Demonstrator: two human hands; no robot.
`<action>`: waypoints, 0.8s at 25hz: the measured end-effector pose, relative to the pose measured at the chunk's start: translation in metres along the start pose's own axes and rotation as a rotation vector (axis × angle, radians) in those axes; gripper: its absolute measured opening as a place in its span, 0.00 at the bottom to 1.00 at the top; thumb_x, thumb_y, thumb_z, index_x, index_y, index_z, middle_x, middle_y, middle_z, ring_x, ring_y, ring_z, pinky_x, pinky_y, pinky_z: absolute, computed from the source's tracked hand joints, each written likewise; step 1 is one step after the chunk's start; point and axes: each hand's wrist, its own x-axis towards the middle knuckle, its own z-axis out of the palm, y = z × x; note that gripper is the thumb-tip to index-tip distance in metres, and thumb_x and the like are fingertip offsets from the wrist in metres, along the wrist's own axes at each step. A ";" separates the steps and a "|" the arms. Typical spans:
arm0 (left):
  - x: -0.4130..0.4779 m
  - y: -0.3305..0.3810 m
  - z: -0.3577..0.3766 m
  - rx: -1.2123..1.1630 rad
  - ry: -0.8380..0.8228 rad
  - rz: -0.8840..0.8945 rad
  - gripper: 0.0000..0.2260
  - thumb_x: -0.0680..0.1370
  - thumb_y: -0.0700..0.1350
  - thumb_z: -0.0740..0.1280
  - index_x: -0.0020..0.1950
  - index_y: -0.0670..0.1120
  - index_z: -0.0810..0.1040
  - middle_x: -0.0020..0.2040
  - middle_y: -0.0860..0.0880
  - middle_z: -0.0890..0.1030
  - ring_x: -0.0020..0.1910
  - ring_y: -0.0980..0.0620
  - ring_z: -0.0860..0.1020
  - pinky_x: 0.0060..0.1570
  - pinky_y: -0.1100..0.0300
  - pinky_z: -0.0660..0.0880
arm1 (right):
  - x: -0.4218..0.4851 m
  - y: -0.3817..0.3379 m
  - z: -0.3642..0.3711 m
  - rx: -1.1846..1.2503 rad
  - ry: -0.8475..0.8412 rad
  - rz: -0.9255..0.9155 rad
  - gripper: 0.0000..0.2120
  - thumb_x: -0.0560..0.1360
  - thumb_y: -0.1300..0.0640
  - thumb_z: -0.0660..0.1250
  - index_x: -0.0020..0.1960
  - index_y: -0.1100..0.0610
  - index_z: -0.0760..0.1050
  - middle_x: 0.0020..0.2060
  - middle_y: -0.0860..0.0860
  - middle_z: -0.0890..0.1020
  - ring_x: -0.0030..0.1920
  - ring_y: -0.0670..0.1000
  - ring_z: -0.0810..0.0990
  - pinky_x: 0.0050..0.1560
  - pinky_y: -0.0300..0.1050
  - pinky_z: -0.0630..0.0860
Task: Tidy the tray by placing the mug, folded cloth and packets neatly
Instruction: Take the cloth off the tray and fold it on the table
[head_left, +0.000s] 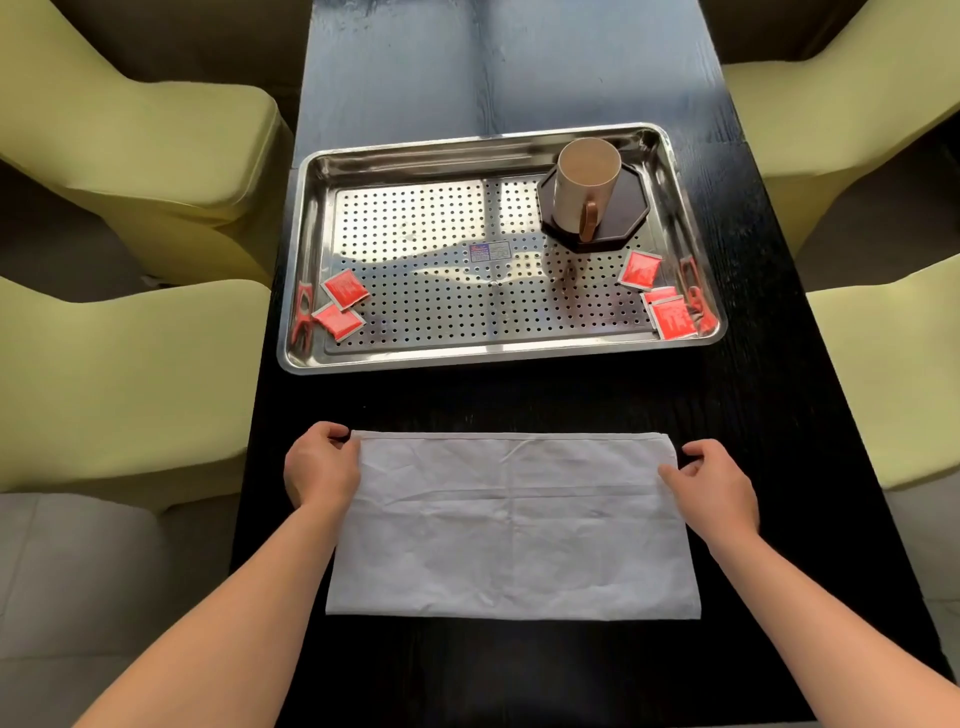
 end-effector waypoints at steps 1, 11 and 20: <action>-0.002 -0.003 -0.003 -0.033 0.002 -0.023 0.10 0.77 0.47 0.71 0.56 0.45 0.82 0.48 0.48 0.83 0.48 0.48 0.78 0.47 0.55 0.73 | -0.004 0.004 0.000 0.043 0.011 -0.013 0.20 0.74 0.52 0.70 0.64 0.54 0.73 0.42 0.47 0.80 0.46 0.53 0.79 0.43 0.50 0.74; -0.102 -0.098 -0.028 0.119 -0.231 -0.164 0.24 0.76 0.57 0.69 0.68 0.46 0.73 0.53 0.47 0.79 0.48 0.46 0.78 0.44 0.53 0.73 | -0.085 0.093 0.000 0.056 0.037 0.144 0.14 0.74 0.45 0.70 0.57 0.49 0.77 0.38 0.39 0.77 0.39 0.43 0.75 0.39 0.46 0.73; -0.117 -0.119 -0.038 -0.311 -0.331 -0.282 0.05 0.76 0.43 0.72 0.45 0.42 0.81 0.45 0.39 0.84 0.42 0.44 0.82 0.46 0.42 0.82 | -0.115 0.088 -0.003 0.263 -0.202 0.155 0.08 0.75 0.53 0.73 0.42 0.56 0.79 0.37 0.55 0.84 0.39 0.57 0.84 0.45 0.59 0.84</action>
